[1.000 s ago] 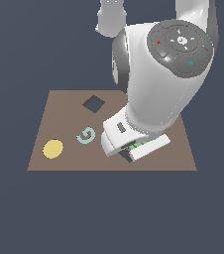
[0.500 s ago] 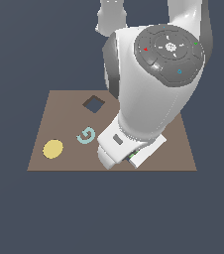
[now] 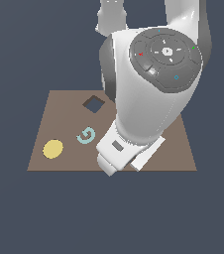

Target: Insert a designated object into the corresponding slot on a board.

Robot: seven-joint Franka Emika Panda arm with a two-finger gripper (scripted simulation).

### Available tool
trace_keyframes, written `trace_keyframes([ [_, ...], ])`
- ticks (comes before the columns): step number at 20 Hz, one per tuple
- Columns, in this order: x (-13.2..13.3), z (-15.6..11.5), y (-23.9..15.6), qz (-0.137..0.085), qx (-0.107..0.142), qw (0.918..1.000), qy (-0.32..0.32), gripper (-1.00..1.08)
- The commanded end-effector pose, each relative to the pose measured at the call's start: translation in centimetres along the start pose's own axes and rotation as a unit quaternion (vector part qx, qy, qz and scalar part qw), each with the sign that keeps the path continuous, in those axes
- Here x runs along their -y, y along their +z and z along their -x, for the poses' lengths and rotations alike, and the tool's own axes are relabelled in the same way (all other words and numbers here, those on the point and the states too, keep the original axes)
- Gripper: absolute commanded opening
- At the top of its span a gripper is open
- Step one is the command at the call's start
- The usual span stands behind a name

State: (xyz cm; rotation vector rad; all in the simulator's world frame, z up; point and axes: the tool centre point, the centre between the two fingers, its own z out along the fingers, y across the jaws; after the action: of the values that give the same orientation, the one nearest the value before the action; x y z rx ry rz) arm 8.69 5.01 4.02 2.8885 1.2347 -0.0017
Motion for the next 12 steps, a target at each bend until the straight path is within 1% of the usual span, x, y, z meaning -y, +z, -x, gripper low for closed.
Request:
trace_keyframes([
  [1,-0.1,-0.1,0.0,0.0,0.0,1.0,-0.005,-1.0],
  [12,-0.1,-0.1,1.0,0.0,0.0,1.0,-0.005,-1.0],
])
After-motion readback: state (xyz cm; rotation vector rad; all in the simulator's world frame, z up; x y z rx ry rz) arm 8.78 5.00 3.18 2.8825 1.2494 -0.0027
